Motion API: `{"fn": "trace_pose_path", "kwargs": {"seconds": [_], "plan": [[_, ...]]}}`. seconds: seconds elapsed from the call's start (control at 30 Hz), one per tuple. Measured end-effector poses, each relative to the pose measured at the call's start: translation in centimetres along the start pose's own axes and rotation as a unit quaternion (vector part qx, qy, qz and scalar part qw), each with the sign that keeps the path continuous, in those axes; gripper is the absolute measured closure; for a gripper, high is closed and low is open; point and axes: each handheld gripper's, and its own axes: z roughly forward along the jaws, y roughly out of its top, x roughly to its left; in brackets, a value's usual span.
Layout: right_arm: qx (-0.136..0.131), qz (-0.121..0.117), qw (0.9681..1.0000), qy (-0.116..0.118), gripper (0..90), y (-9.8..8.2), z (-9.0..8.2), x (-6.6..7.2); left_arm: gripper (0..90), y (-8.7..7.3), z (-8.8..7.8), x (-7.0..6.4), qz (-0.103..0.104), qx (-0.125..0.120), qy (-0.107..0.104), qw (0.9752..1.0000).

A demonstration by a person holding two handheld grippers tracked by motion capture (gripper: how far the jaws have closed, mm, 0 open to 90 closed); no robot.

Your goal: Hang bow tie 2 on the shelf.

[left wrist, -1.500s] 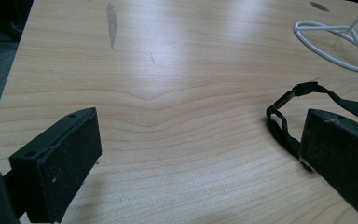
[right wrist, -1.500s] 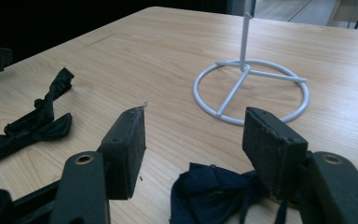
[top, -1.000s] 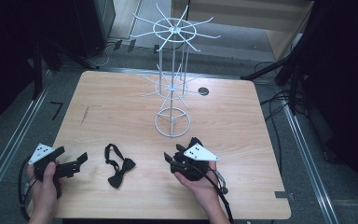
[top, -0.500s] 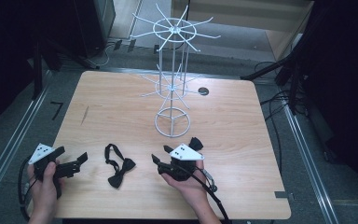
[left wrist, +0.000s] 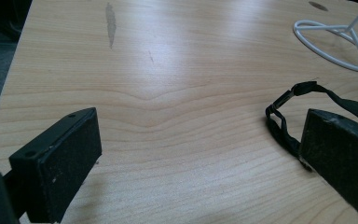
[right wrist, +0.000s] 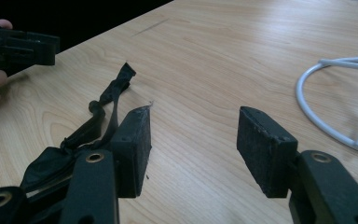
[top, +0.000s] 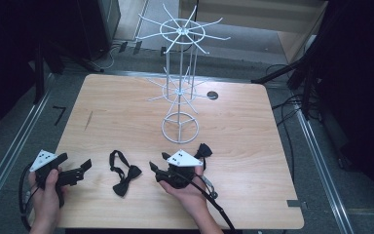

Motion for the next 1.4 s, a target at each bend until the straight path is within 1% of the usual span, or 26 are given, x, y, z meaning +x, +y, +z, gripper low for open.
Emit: {"fn": "trace_pose_path", "kwargs": {"seconds": [0.17, 0.2, 0.4, 0.73, 1.13, 1.4], "plan": [[0.008, -0.005, 1.0000, 0.004, 46.2, 0.0, 0.8, 0.6, 0.0, 0.0, 0.0, 0.0, 0.000, 0.000, 0.000, 1.0000], [0.009, -0.003, 0.9999, 0.004, 46.2, 0.0, 0.9, 0.7, 0.0, 0.0, 0.0, 0.0, 0.001, 0.000, 0.000, 1.0000], [0.014, -0.006, 0.9998, 0.010, 46.3, 0.1, 1.7, 1.3, 0.0, 0.0, 0.0, 0.0, 0.002, 0.003, -0.001, 1.0000], [0.021, -0.005, 0.9996, 0.021, 46.5, 0.0, 3.0, 2.4, 0.0, 0.0, 0.0, 0.0, 0.005, 0.001, 0.000, 1.0000], [0.029, -0.009, 0.9990, 0.034, 46.3, 0.5, 4.4, 3.8, 0.0, 0.0, 0.0, 0.0, 0.001, 0.002, 0.002, 1.0000], [0.039, -0.005, 0.9986, 0.036, 46.1, 0.8, 5.1, 4.3, 0.0, 0.0, 0.0, 0.0, 0.000, 0.004, 0.000, 1.0000]]}}
